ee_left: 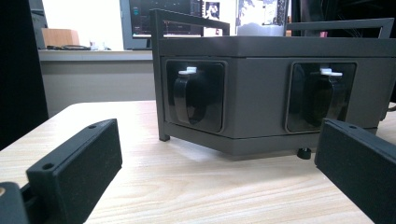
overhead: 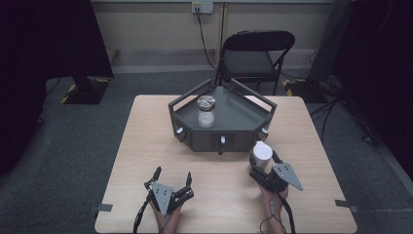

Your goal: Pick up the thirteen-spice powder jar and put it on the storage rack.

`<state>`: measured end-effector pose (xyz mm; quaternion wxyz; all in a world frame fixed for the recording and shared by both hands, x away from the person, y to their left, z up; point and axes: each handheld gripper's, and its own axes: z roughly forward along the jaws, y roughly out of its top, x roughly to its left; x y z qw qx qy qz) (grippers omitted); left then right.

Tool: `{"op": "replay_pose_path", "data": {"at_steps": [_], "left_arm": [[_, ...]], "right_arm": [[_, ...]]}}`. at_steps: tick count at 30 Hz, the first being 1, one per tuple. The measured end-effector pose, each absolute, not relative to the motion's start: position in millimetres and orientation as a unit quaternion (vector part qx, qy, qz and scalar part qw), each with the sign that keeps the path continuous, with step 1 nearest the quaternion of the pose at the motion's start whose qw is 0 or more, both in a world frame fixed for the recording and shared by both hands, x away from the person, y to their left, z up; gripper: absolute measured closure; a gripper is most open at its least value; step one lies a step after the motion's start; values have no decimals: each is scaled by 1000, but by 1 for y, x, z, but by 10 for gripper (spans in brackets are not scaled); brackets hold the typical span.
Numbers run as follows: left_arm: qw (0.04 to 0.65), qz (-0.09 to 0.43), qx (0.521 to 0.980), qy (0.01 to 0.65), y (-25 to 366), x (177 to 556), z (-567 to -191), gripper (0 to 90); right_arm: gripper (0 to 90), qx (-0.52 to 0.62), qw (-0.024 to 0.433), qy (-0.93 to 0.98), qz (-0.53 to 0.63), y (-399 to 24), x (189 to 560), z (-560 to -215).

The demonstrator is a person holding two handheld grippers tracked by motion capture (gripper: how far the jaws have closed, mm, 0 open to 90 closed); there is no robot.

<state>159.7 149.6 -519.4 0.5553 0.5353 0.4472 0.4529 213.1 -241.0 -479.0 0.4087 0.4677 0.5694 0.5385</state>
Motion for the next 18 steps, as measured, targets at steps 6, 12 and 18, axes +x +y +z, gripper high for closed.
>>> {"op": "replay_pose_path", "data": {"at_steps": [6,12,18], "left_arm": [[555,453,535,448,149,160,-519,0],[555,454,535,447,149,160,-520,0],[555,454,535,447,149,160,-520,0]], "right_arm": [[258,465,404,573,540,-242,214,-479],[289,464,402,578,537,-243,215,-477],[290,468,399,584,530,-242,216,-471]]}}
